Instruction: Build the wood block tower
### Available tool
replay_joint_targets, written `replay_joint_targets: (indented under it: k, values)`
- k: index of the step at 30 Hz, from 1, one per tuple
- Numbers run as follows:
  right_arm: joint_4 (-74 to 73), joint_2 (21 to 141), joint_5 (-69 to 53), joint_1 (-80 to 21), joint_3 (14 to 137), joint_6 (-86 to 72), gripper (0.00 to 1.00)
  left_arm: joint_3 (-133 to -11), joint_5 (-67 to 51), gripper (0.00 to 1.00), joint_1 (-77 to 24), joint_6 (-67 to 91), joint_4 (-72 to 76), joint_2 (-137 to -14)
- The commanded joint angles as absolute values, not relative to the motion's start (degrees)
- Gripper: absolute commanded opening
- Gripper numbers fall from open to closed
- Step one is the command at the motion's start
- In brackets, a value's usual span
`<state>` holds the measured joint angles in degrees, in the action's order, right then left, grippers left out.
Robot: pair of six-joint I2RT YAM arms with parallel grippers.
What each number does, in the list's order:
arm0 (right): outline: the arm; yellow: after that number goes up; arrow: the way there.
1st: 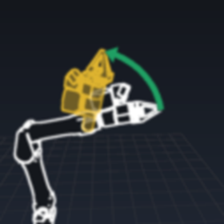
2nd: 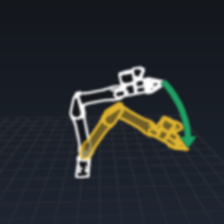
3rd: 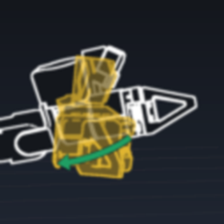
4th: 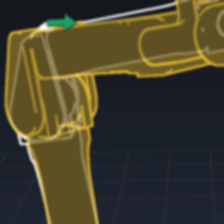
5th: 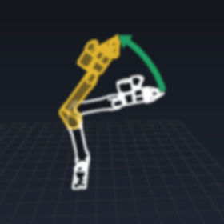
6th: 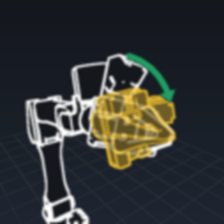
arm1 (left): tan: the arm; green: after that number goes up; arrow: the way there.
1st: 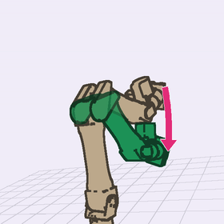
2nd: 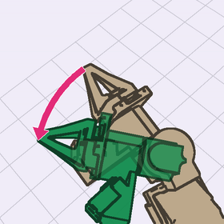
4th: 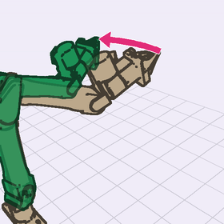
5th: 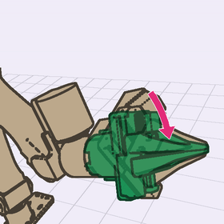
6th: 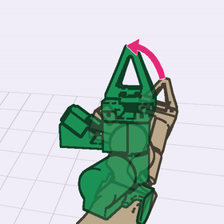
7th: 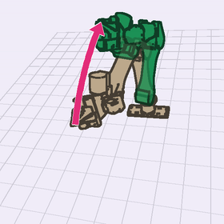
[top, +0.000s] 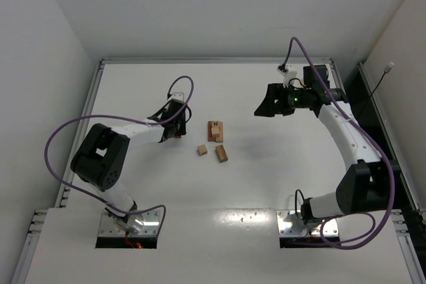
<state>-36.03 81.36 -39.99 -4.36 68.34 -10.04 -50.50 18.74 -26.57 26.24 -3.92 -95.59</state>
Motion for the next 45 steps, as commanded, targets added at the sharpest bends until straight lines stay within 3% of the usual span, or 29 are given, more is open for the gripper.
replay_joint_targets:
  k: [1,14,26,45]
  values:
    - [-34.3,81.1,-40.7,-4.7,68.5,-9.0,0.75,-53.6,20.6,0.00,-27.1,28.9,-5.9,-95.1]
    - [-34.3,80.6,-40.2,-4.7,68.5,-9.5,0.75,-73.7,16.8,0.00,-34.0,41.7,-31.5,-92.1]
    - [-34.3,80.1,-40.2,-4.2,68.5,-10.0,0.75,-79.0,20.1,0.00,-44.6,46.3,-33.2,-96.6]
    - [-33.7,81.1,-40.7,-4.2,67.9,-10.5,0.75,-85.2,25.4,0.00,-44.6,44.7,-33.8,-106.3]
